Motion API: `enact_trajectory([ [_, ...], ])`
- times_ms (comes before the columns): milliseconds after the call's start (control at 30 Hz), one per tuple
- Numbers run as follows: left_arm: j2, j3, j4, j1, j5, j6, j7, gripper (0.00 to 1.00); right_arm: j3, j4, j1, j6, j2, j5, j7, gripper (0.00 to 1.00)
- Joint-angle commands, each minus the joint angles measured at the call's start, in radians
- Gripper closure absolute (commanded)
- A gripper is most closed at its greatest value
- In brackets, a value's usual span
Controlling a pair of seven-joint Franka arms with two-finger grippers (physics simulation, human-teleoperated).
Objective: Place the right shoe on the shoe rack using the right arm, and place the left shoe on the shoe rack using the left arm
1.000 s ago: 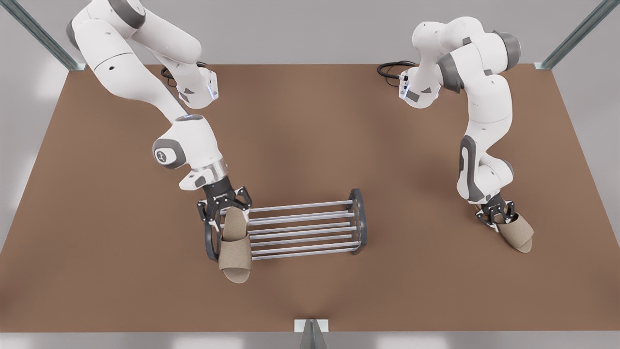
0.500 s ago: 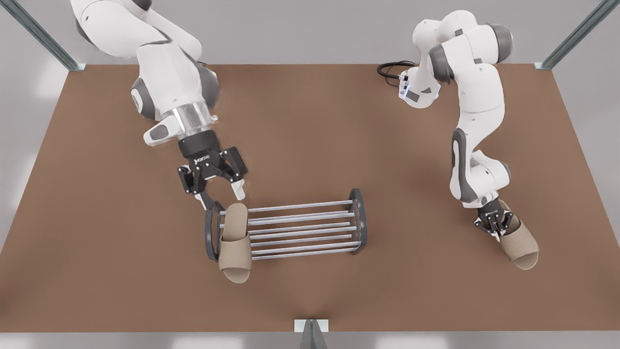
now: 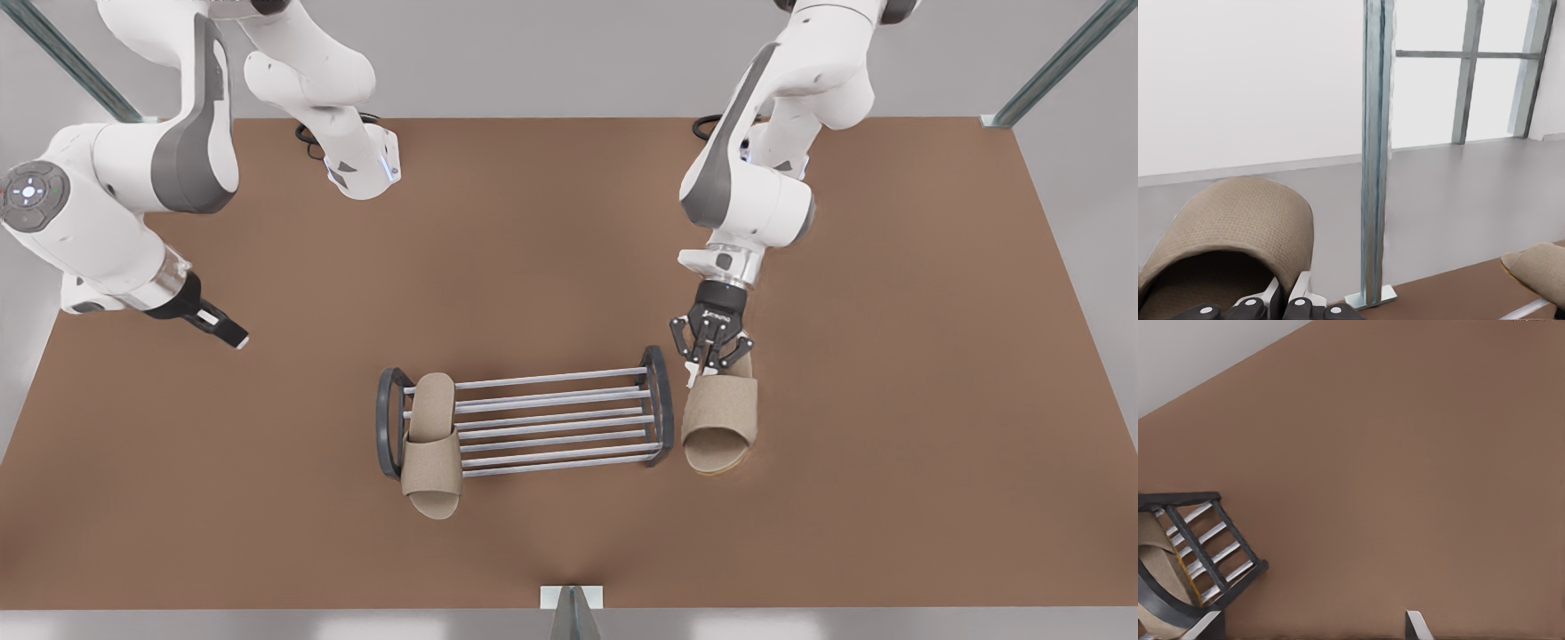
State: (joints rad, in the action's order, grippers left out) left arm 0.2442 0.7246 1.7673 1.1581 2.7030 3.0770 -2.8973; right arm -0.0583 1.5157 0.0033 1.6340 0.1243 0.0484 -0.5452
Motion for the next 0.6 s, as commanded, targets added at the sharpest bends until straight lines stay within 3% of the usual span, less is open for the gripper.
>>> enact_trajectory([
  [0, -0.017, 0.003, -0.022, 0.052, -0.049, 0.045, -1.079, 0.79, -0.003, -0.008, 0.084, -0.122, 0.012, 0.05, 0.467, 0.0],
  [167, -0.002, -0.001, -0.078, 0.146, -0.074, 0.049, -1.08, 0.79, -0.002, -0.049, 0.08, -0.122, 0.07, 0.033, 0.469, 0.0],
  [400, 0.217, 0.001, -0.187, 0.189, -0.288, -0.078, -1.08, 0.79, 0.006, -0.115, 0.072, -0.243, 0.104, -0.047, 0.462, 0.0],
  [567, 0.411, 0.001, -0.293, 0.091, -0.397, -0.192, -1.08, 0.79, 0.005, -0.117, 0.044, -0.243, 0.104, -0.047, 0.462, 0.0],
])
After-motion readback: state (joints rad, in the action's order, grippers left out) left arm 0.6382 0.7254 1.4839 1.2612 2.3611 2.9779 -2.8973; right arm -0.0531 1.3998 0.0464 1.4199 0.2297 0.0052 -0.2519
